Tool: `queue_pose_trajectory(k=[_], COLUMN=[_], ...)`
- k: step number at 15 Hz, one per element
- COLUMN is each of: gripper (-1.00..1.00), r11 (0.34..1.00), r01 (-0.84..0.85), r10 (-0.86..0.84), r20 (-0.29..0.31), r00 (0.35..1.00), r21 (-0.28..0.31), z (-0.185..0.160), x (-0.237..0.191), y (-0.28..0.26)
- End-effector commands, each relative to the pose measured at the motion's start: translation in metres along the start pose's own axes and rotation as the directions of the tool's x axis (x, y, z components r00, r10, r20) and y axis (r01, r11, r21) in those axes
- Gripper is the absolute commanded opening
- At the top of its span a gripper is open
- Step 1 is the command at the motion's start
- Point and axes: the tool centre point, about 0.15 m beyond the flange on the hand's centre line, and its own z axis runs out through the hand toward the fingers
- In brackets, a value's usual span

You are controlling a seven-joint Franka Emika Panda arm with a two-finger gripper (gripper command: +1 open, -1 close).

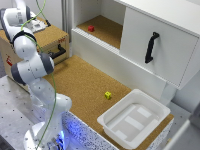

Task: Move the green light switch to turn off the green light

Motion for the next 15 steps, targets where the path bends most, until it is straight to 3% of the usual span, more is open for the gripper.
queue_pose_trajectory(k=[1,7,10,14,15], gripper=[-1.00,-1.00,-1.00,-1.00,1.00], r11=[0.998,0.992,0.993,1.000,0.999], r01=[0.039,0.043,0.026,-0.013,-0.033], r10=[-0.043,-0.059,-0.042,0.013,0.034], r20=[0.080,0.134,0.140,0.047,0.011], r00=[0.996,0.989,0.989,0.999,0.999], r21=[0.051,0.115,0.113,0.011,-0.014], z=[0.025,0.049,0.054,-0.019,-0.038], x=[0.017,0.005,-0.002,0.006,0.010], y=[-0.001,-0.010,-0.005,0.020,0.028])
